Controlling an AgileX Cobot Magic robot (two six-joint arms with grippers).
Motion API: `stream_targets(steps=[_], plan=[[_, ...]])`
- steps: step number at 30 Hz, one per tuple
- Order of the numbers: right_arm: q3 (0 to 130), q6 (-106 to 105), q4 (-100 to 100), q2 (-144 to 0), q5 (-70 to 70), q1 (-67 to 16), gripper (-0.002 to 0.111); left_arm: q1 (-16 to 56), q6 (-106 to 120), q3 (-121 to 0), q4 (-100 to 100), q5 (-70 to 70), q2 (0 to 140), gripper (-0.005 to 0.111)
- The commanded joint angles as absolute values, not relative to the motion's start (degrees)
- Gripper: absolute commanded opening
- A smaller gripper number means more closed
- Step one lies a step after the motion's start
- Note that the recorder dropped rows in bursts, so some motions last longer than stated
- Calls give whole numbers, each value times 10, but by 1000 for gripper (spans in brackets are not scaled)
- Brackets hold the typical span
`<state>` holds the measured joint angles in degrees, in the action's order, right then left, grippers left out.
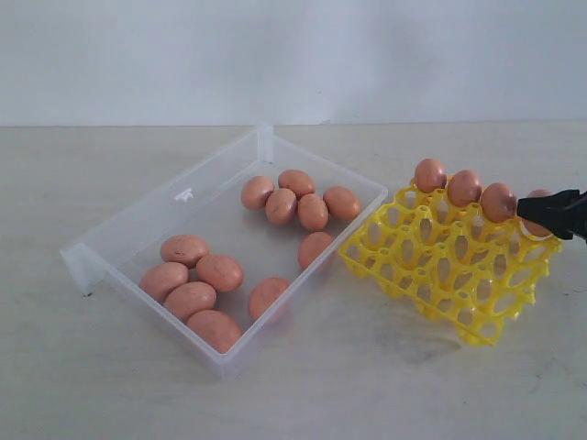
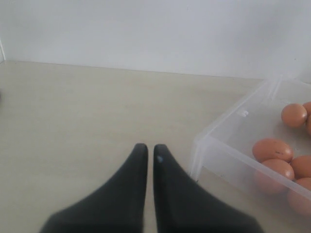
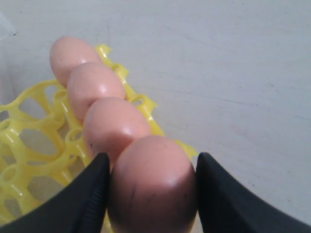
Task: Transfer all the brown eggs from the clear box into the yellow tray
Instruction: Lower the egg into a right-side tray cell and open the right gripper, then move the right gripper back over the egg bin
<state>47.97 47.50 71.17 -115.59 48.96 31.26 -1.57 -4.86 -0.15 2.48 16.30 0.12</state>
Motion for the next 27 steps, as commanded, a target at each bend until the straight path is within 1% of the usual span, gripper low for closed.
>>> stream_targets(steps=[1,4,6,10,17,20,23,25,26,27], plan=[[480,464,689,-1161,510,315,19,-14,-47,0,23,159,0,4],[480,463,669,-1161,510,315,37,-14,-47,0,23,159,0,4],[480,463,658,-1161,510,315,45,-14,-47,0,23,159,0,4],[480,463,649,-1161,510,315,54,-14,-47,0,23,159,0,4],[480,463,649,-1161,517,315,54,-14,-47,0,23,159,0,4],[480,463,645,-1160,568,315,54,-14,-47,0,23,159,0,4],[481,464,597,-1159,700,315,54,-14,-47,0,23,161,0,4],[482,511,569,-1143,700,315,53,-14,-47,0,23,161,0,4],[482,542,584,-1125,700,315,49,-14,-47,0,23,161,0,4],[482,548,607,-1104,700,315,39,-14,-47,0,23,161,0,4]])
